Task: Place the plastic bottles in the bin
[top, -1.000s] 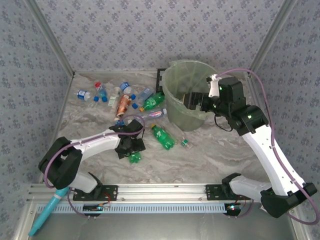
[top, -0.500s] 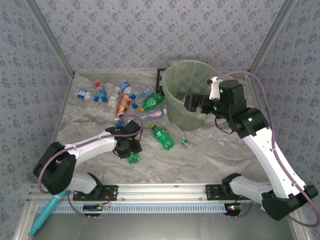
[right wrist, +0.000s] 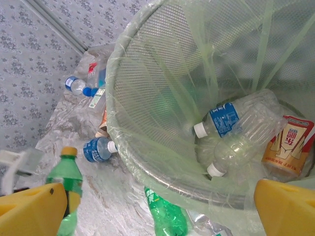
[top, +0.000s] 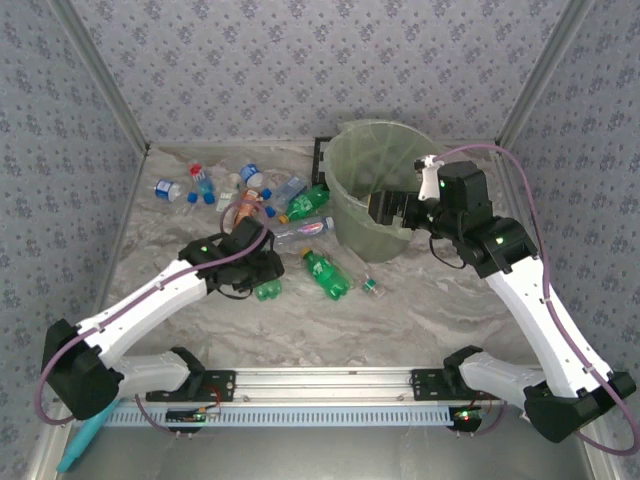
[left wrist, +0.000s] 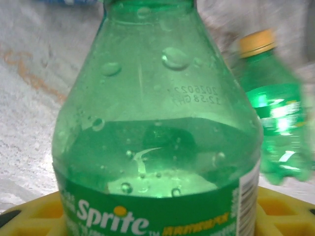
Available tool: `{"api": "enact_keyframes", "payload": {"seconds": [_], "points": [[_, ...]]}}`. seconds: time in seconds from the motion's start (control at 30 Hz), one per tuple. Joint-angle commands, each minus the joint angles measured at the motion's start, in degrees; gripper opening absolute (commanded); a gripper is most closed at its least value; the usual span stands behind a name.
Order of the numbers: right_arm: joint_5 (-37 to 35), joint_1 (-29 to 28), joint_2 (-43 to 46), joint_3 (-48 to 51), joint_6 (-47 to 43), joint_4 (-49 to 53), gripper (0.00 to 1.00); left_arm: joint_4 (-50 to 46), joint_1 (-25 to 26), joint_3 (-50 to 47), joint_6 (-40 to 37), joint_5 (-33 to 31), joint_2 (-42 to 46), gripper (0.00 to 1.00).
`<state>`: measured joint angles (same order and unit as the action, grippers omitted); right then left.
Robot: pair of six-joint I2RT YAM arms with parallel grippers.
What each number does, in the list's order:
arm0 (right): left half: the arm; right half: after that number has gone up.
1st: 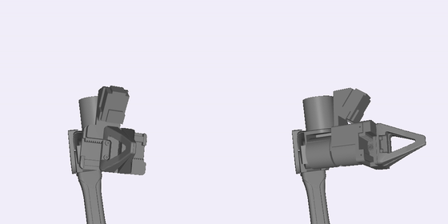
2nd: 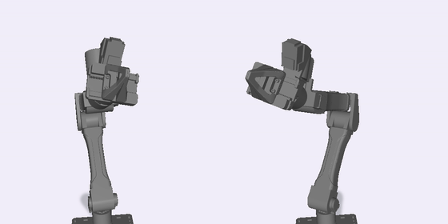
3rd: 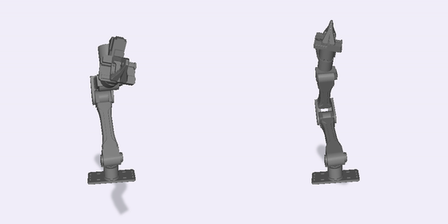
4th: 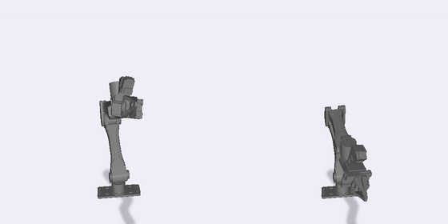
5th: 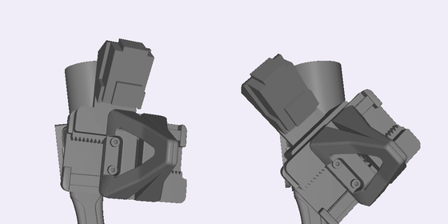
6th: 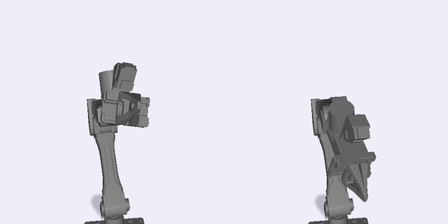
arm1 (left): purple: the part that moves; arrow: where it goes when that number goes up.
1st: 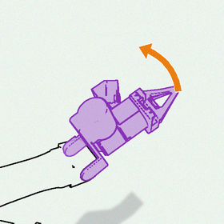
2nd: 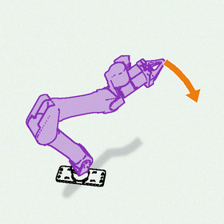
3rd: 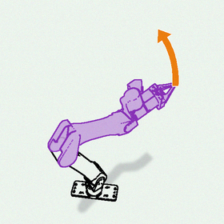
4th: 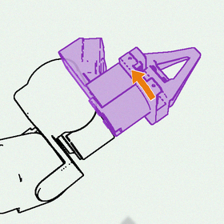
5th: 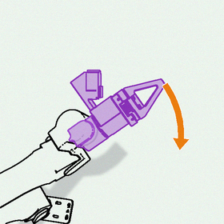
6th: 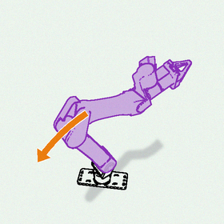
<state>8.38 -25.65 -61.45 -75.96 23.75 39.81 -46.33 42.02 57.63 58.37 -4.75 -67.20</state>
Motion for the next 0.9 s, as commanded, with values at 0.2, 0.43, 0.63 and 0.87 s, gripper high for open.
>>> {"api": "enact_keyframes", "payload": {"seconds": [0.2, 0.43, 0.63, 0.87], "points": [[0.17, -0.38, 2.05, -0.73, 1.46, -1.14, 1.00, 0.35, 0.26, 14.21, -4.05, -0.98, 2.30, 0.57], [-1.29, -0.41, 4.19, -1.50, 1.65, 0.72, 1.00, 6.64, 0.26, 25.63, -8.01, 0.26, -1.97, 0.58], [-3.05, -0.38, 6.23, -1.97, 1.60, 2.54, 1.00, 14.48, 0.26, 33.56, -8.98, 3.26, -8.19, 0.58], [-4.54, -0.28, 8.44, -1.39, 2.13, 3.77, 1.00, 22.44, 0.68, 41.60, -8.33, 6.33, -16.80, 0.58]]}}
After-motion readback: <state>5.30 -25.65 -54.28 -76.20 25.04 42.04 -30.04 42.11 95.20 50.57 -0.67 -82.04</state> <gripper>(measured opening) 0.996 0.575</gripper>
